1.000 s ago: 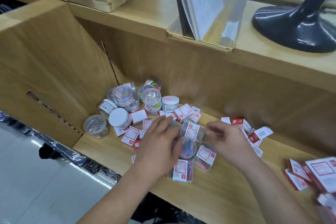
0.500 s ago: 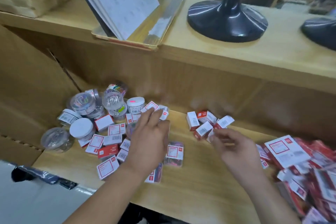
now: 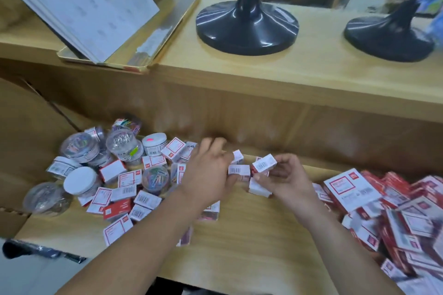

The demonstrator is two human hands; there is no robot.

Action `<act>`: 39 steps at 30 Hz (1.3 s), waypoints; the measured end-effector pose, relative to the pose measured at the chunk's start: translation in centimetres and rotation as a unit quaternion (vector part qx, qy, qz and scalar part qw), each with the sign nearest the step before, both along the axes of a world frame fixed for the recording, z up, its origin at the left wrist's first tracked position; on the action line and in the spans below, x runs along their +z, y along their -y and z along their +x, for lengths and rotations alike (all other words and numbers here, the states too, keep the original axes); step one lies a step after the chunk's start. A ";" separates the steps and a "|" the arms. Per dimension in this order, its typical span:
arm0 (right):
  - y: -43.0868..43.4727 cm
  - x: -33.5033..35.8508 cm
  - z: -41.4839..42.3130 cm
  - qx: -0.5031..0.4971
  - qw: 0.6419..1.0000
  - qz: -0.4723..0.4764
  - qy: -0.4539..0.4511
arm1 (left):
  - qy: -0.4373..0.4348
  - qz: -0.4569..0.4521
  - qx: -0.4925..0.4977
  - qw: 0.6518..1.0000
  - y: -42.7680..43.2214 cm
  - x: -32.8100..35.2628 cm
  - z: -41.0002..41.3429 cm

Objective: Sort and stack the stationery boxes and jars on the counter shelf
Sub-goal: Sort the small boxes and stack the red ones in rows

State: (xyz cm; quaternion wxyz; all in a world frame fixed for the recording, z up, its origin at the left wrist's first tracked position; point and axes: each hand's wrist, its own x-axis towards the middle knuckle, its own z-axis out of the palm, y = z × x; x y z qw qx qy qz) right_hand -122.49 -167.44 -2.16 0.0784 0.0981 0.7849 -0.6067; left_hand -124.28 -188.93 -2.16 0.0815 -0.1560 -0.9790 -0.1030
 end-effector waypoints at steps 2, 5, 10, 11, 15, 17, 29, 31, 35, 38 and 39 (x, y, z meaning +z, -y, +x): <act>1.1 -0.1 0.3 0.039 0.998 0.056 0.011 | -0.023 -0.021 0.006 0.999 1.5 0.0 0.4; 2.9 -0.4 0.7 0.071 0.994 0.078 0.007 | -0.045 -0.016 0.050 0.998 3.7 -0.2 0.9; 5.8 -0.3 1.0 0.101 0.991 0.075 -0.040 | -0.096 0.140 0.073 0.983 4.7 1.1 2.6; 6.1 -0.3 1.2 0.094 0.993 0.066 -0.040 | -0.100 0.144 0.077 0.982 4.9 1.4 3.3; 5.8 -0.1 2.5 0.048 0.998 0.023 -0.024 | -0.068 0.167 0.073 0.981 6.0 0.9 7.6; 5.4 -0.4 3.5 0.045 0.998 0.024 -0.038 | -0.014 0.125 0.065 0.990 5.8 0.1 10.1; 9.0 -1.7 6.0 0.077 0.987 0.100 -0.101 | -0.019 0.016 0.090 0.996 7.5 -3.3 12.3; 9.8 -1.5 5.4 0.060 0.986 0.106 -0.116 | -0.031 0.023 0.090 0.995 8.0 -3.4 11.7; 10.7 -0.9 4.4 0.045 0.981 0.142 -0.127 | -0.043 0.063 0.068 0.995 9.0 -3.6 10.8; 11.0 0.0 4.2 0.013 0.980 0.157 -0.122 | -0.067 0.149 0.055 0.985 9.8 -2.4 11.5; 11.0 0.0 4.1 0.004 0.973 0.185 -0.137 | -0.094 0.170 0.065 0.979 10.2 -1.8 12.3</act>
